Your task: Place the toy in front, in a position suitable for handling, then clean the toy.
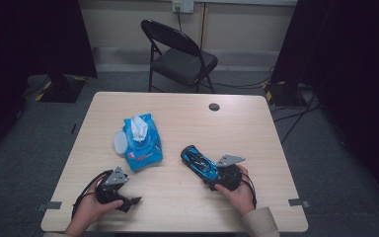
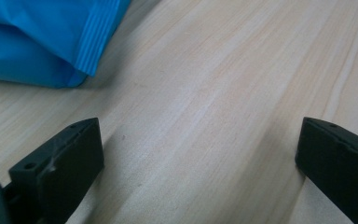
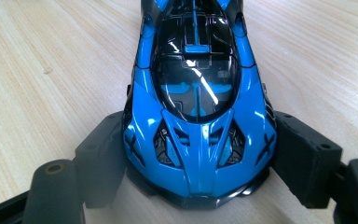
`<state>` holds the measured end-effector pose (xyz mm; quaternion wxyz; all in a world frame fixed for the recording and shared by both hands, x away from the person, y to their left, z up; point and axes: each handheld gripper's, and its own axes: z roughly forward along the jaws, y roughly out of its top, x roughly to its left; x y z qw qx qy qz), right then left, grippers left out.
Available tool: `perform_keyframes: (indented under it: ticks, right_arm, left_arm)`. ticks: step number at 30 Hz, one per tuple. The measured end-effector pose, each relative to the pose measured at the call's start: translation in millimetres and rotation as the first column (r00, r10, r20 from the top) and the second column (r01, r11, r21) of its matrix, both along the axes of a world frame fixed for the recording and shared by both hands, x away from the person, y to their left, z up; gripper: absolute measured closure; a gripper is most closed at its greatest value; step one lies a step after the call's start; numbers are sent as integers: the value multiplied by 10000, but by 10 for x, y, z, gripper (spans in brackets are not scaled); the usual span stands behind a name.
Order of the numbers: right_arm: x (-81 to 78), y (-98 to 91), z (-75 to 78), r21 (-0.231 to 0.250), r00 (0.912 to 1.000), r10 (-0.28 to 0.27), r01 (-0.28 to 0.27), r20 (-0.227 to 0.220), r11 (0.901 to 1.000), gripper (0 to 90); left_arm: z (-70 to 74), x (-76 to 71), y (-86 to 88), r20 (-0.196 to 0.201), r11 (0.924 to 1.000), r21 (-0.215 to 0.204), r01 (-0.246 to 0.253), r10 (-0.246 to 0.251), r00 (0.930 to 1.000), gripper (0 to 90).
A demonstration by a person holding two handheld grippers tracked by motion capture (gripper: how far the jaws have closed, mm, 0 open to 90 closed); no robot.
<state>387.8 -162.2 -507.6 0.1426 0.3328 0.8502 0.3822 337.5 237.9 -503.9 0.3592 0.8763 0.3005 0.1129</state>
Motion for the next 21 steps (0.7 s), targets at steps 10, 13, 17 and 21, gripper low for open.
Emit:
perform_keyframes:
  ticks: [10, 13, 17, 21]
  right_arm:
    - [1, 0, 0, 11, 10000, 0, 0, -8, 10000, 249]
    - [2, -1, 0, 12, 10000, 8, -8, -10, 10000, 249]
    - [4, -1, 0, 15, 10000, 26, -26, 4, 10000, 249]
    - [4, -1, 0, 13, 10000, 36, -36, 5, 10000, 249]
  left_arm:
    - [219, 139, 129, -508, 9938, -835, -738, 697, 9963, 175]
    - [262, 191, 138, -548, 9932, -782, -863, 821, 9951, 160]
    - [331, 275, 133, -407, 9941, -641, -874, 849, 9956, 160]
    - [449, 378, 149, -349, 9909, -824, -1069, 1043, 9939, 160]
